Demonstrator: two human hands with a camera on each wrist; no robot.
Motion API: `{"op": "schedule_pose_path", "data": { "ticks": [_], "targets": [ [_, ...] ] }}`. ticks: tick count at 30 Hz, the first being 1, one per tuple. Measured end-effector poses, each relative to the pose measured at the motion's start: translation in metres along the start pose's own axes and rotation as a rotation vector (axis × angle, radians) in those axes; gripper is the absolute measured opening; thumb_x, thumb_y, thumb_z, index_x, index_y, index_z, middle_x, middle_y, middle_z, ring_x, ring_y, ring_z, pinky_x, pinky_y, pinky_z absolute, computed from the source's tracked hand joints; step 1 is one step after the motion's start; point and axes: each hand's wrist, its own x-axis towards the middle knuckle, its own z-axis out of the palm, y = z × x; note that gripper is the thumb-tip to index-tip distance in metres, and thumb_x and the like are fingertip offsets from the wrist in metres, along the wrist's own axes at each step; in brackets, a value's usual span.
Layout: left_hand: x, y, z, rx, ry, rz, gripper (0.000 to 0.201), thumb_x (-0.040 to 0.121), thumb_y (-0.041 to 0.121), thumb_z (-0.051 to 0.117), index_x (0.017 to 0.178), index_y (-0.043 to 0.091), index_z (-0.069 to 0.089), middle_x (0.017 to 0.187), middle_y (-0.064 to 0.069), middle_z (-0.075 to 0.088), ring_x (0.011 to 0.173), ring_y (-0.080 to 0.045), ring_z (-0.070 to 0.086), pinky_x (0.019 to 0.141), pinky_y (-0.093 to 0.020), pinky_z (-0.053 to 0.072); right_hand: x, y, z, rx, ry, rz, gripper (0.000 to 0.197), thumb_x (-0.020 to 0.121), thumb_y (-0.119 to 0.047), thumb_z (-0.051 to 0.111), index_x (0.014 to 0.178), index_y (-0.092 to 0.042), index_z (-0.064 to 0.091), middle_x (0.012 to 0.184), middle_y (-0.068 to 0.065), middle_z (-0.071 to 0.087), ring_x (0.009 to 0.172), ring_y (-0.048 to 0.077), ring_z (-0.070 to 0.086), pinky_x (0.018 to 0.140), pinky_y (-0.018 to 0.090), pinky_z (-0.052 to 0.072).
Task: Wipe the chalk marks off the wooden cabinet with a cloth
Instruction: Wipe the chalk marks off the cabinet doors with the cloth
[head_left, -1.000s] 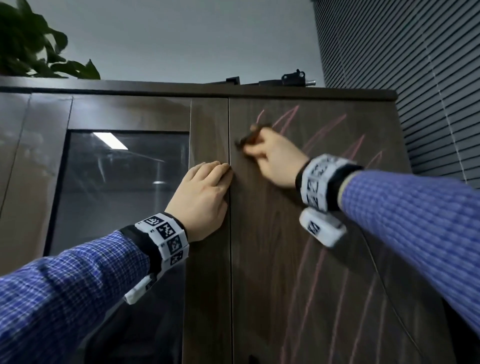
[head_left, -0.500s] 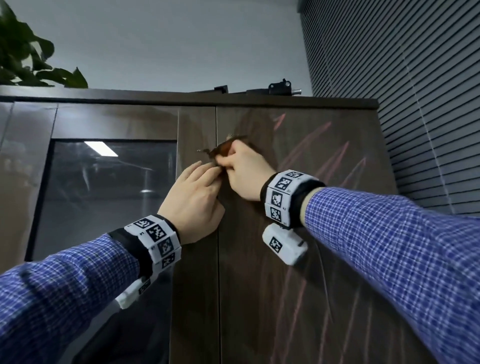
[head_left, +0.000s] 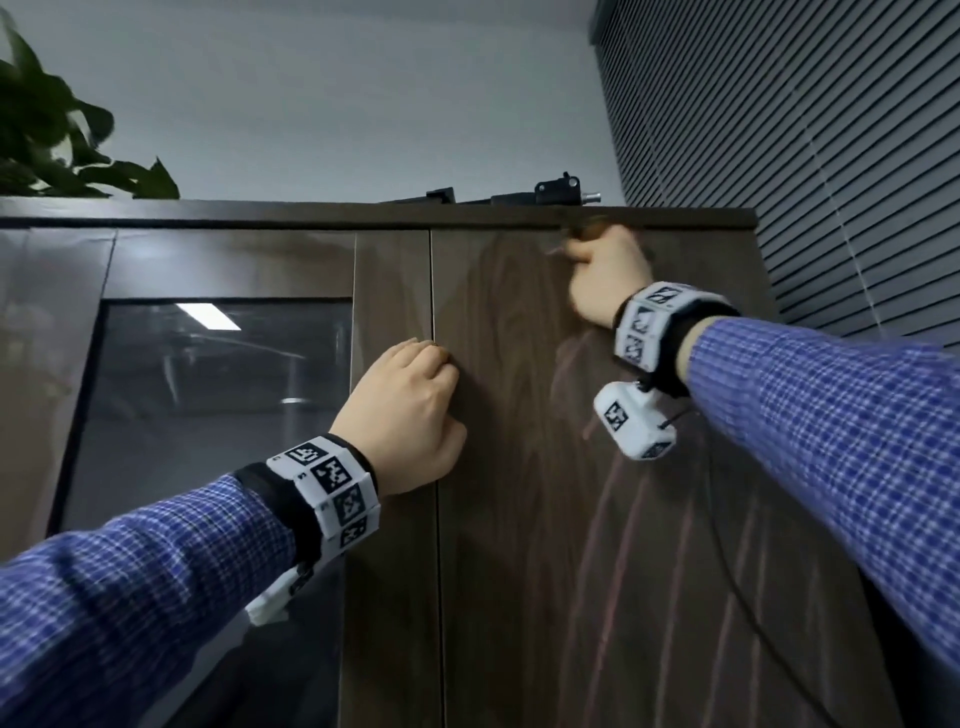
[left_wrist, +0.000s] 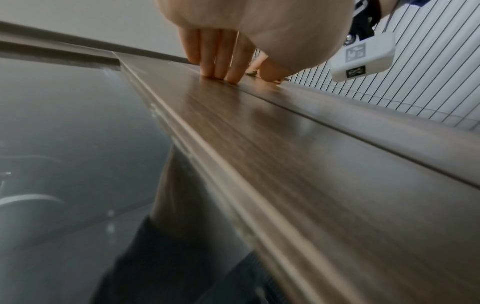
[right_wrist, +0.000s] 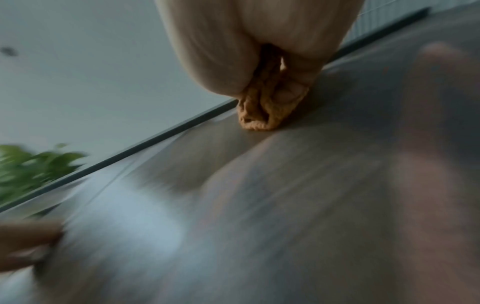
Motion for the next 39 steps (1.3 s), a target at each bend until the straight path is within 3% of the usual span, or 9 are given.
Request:
{"op": "schedule_pose_path", "data": {
  "ticks": [6,11,15,20,24,27,29,35,39],
  "targets": [
    [0.004,0.001,0.000,0.011,0.008,0.015,0.047,0.076,0.031,0.045,0.098,0.000,0.072,0.100,-0.013,0.065,0.098,-0.035,0.061,0.104,-0.042,0.044,-0.024,-0.072,0.037,-0.035,-0.164,-0.289,0.029,0.094,-0.018,0.055,0.121,-0.023,0.064,0.126,0.004,0.049,0.111,0.031,0.056,0.097,0.032,0.044],
    [-0.001,-0.001,0.001,-0.009,0.041,0.008,0.048,0.076,0.029,0.049,0.103,-0.003,0.071,0.103,-0.014,0.065,0.102,-0.035,0.061,0.106,-0.040,0.043,0.010,0.007,-0.010,-0.068,-0.059,-0.107,0.043,0.084,-0.016,0.058,0.124,-0.030,0.067,0.134,0.007,0.056,0.117,0.030,0.058,0.102,0.029,0.044],
    [-0.005,-0.002,0.003,-0.041,0.057,0.021,0.050,0.075,0.029,0.052,0.108,-0.004,0.069,0.107,-0.014,0.064,0.107,-0.035,0.060,0.111,-0.038,0.039,0.018,0.086,-0.049,-0.044,0.074,0.148,0.042,0.081,-0.012,0.058,0.119,-0.024,0.070,0.123,0.008,0.066,0.111,0.029,0.061,0.094,0.027,0.047],
    [-0.006,0.002,0.007,-0.058,0.071,0.022,0.049,0.075,0.031,0.053,0.105,-0.005,0.067,0.108,-0.015,0.062,0.109,-0.036,0.058,0.111,-0.036,0.038,0.019,0.081,-0.038,0.025,0.116,0.256,0.046,0.082,-0.015,0.054,0.125,-0.023,0.067,0.135,0.009,0.054,0.115,0.030,0.057,0.098,0.028,0.044],
    [-0.005,0.002,0.011,-0.048,0.063,0.026,0.061,0.078,0.037,0.054,0.119,-0.006,0.065,0.121,-0.018,0.062,0.121,-0.038,0.055,0.116,-0.043,0.037,-0.023,0.017,-0.004,0.070,-0.058,0.004,0.035,0.085,-0.024,0.058,0.120,-0.021,0.064,0.122,-0.001,0.060,0.115,0.020,0.057,0.088,0.017,0.038],
    [-0.003,0.002,0.011,-0.026,0.049,0.043,0.066,0.078,0.040,0.053,0.122,-0.007,0.065,0.123,-0.021,0.062,0.121,-0.041,0.056,0.114,-0.049,0.040,-0.065,-0.035,0.024,0.026,-0.211,-0.311,0.031,0.089,-0.016,0.055,0.117,-0.023,0.064,0.121,0.004,0.053,0.112,0.031,0.056,0.097,0.034,0.045],
    [-0.003,0.001,0.010,0.008,0.055,0.063,0.066,0.079,0.043,0.051,0.120,-0.006,0.067,0.121,-0.021,0.063,0.118,-0.039,0.058,0.113,-0.046,0.040,-0.074,-0.048,0.030,-0.033,-0.264,-0.401,0.033,0.091,-0.015,0.052,0.121,-0.024,0.063,0.127,0.006,0.047,0.115,0.033,0.051,0.099,0.041,0.044],
    [0.003,0.001,0.007,0.079,0.120,0.066,0.054,0.078,0.040,0.051,0.100,-0.004,0.071,0.103,-0.018,0.064,0.099,-0.039,0.061,0.107,-0.040,0.036,-0.035,0.006,-0.003,-0.034,-0.165,-0.262,0.040,0.090,-0.010,0.049,0.126,-0.020,0.064,0.135,0.009,0.050,0.123,0.030,0.046,0.098,0.033,0.038],
    [0.012,0.008,-0.001,0.135,0.086,0.028,0.038,0.080,0.039,0.050,0.073,0.005,0.064,0.080,-0.010,0.054,0.077,-0.032,0.053,0.081,-0.043,0.047,0.009,0.104,-0.059,-0.073,-0.010,0.044,0.042,0.080,-0.015,0.054,0.119,-0.017,0.068,0.128,0.013,0.059,0.121,0.031,0.052,0.098,0.029,0.040]
  ]
}}
